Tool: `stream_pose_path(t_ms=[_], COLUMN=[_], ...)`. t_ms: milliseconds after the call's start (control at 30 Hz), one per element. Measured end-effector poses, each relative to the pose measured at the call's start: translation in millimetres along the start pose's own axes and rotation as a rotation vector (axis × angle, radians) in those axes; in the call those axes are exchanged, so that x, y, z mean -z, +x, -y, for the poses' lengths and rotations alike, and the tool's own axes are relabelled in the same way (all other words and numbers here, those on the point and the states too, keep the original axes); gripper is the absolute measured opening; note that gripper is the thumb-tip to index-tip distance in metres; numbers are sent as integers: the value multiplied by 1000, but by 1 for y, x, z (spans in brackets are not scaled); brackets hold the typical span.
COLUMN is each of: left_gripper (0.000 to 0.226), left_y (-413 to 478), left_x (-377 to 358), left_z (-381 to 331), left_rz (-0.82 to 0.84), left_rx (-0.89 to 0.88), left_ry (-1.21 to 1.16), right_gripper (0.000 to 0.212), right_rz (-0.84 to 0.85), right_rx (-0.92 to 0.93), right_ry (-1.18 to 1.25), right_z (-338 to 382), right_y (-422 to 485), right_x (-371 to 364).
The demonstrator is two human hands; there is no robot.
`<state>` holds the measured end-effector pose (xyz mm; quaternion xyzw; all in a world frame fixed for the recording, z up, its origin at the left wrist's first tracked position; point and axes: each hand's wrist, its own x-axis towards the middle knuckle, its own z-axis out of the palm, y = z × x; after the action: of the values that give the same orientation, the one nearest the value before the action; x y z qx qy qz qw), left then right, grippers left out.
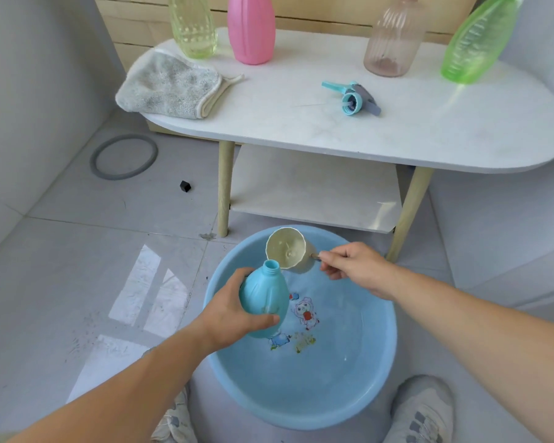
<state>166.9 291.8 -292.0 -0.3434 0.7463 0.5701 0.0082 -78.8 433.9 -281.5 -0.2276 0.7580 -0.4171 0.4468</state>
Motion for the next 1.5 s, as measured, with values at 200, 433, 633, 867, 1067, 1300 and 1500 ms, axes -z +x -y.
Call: stream_pose_path(t_ms=[200,433,633,867,1067,1300,1500], left_gripper=[80,81,80,81,81,80,80], left_y=[-8,-12,-15,-13,-11,-10,-8], left_x=[7,9,8,8,7,6,4], left_z=[-25,-56,-72,-72,-73,-70,-69], left_rz=[-12,-17,-10,-6,-9,-18,-13], left_rx=[-59,-144,-177,-170,-171,-161,-155], left_ry=[-16,-85,-119,-132,-132,-115,-144], right_gripper=[24,25,27,28,24,23,21], right_rz=[-41,-126,-206,-264,-291,-319,-315], right_rx=[118,234,332,404,394,448,469], right_ry=[12,-105,-229,-305,-356,-369,-382], right_z=[64,111,130,133,134,134,139], right_y=[-47,-101,-123,-127,-125,-123,-125], right_x=[22,36,37,36,38,39,41])
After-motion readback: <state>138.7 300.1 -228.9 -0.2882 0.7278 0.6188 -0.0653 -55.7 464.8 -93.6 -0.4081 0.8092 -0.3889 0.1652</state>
